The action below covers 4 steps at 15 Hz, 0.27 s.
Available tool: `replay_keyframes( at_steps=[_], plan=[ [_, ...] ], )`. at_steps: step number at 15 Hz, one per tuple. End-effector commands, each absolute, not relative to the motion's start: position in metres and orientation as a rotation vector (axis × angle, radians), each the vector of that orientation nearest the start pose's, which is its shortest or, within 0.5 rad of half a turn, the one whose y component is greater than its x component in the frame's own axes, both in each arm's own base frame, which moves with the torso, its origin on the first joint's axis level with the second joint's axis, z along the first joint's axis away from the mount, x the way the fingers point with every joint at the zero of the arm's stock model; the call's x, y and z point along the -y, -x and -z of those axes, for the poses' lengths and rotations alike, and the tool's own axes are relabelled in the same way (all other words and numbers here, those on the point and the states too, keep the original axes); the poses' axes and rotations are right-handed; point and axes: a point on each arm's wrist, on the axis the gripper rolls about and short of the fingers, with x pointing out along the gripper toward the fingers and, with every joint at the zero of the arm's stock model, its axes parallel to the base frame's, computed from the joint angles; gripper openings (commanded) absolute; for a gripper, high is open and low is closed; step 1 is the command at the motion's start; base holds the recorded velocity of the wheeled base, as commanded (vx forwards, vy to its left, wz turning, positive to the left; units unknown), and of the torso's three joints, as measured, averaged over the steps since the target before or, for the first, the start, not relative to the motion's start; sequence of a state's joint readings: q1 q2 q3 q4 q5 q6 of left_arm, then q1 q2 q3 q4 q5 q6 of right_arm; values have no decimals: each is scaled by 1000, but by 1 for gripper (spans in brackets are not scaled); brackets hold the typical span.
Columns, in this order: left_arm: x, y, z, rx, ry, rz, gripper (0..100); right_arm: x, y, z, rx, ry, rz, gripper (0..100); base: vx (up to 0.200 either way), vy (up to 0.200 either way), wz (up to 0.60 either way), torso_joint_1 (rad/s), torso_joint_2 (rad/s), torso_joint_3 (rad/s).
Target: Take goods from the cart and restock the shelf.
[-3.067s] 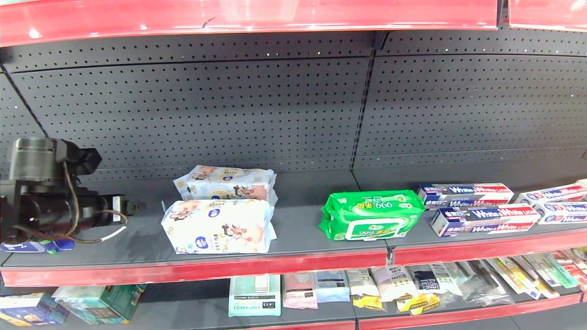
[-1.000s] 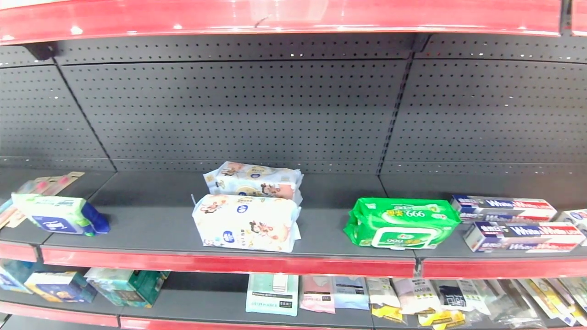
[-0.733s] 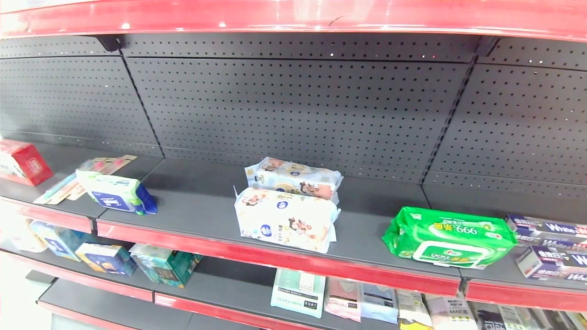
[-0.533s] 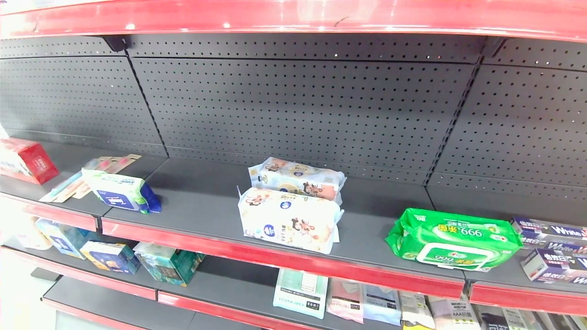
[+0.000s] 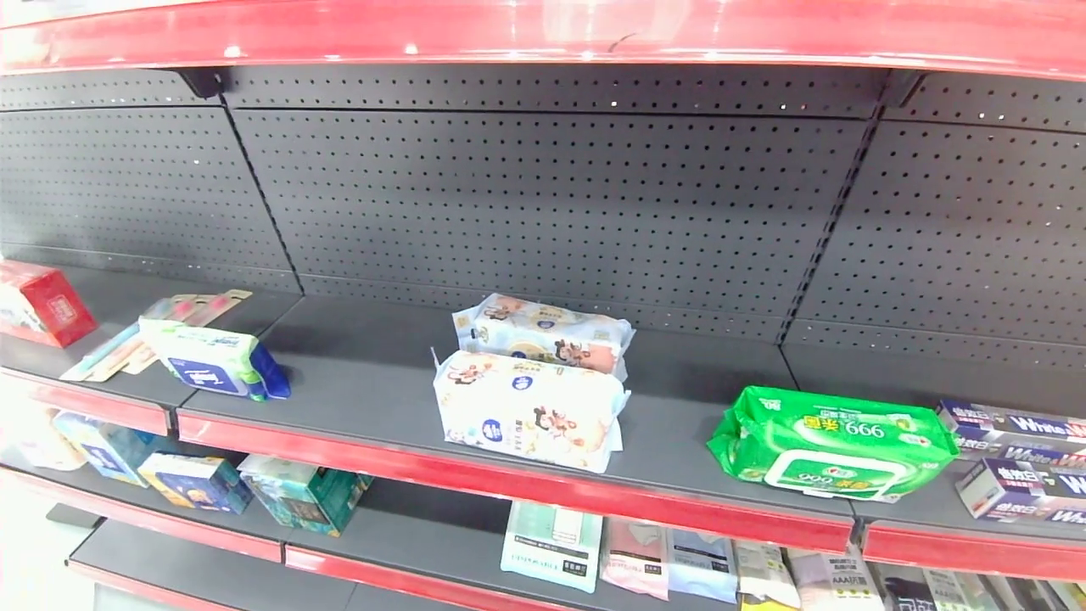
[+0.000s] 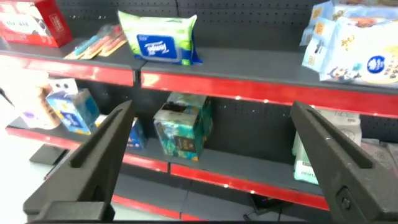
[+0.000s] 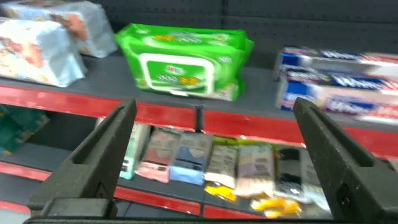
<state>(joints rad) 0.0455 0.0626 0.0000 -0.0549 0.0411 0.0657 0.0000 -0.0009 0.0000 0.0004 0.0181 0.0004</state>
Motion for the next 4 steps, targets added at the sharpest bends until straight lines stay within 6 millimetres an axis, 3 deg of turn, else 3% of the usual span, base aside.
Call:
replay_keyframes(
  at_steps=[1, 4],
  plan=[
    [0, 17, -83, -15, -66, -87, 100, 0, 23, -75, -2, 2, -18, 100, 0, 0, 0, 0, 0, 0],
    [0, 17, -83, -15, -66, -87, 100, 0, 23, -75, -2, 2, -18, 100, 0, 0, 0, 0, 0, 0]
  ],
)
